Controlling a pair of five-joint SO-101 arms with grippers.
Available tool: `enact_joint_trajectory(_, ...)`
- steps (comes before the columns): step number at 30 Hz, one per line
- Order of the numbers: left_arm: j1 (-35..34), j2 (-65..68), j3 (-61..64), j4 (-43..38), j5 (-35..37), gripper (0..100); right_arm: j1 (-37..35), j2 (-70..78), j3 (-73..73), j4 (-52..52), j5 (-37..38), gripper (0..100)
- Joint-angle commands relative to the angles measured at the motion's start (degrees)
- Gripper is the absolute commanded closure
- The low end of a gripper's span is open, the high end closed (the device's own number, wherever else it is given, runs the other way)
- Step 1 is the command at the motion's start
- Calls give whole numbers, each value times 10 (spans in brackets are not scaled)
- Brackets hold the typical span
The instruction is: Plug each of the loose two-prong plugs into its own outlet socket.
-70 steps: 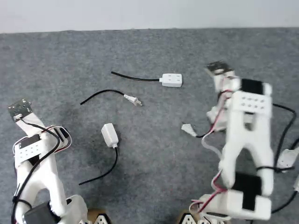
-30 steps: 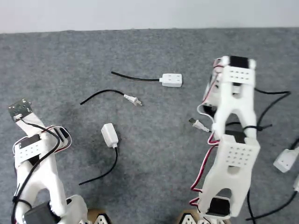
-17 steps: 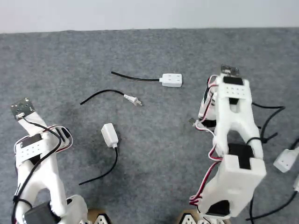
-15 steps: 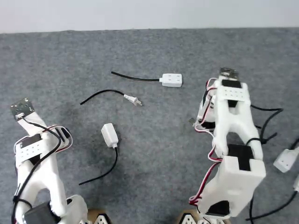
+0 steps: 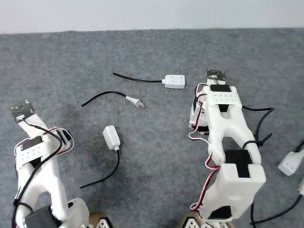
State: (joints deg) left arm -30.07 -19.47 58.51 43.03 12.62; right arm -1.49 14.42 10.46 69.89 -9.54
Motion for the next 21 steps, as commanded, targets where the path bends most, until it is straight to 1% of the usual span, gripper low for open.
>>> enact_joint_trajectory(1, 4, -4, -28, 4, -5, 768, 20, -78, -18, -1, 4, 990)
enact_joint_trajectory(4, 4, -4, -28, 4, -5, 768, 20, -117, -16, -7, 18, 990)
enact_joint_trajectory(6, 5, -4, -28, 4, -5, 768, 17, -117, -15, -15, 16, 990)
enact_joint_trajectory(14, 5, -4, -28, 4, -5, 768, 15, 12, -21, -77, 18, 990)
enact_joint_trajectory(18, 5, -4, -28, 4, -5, 768, 6, 34, -39, -69, 19, 990)
enact_joint_trajectory(21, 5, -4, -28, 4, -5, 768, -23, 35, -36, -66, 26, 990)
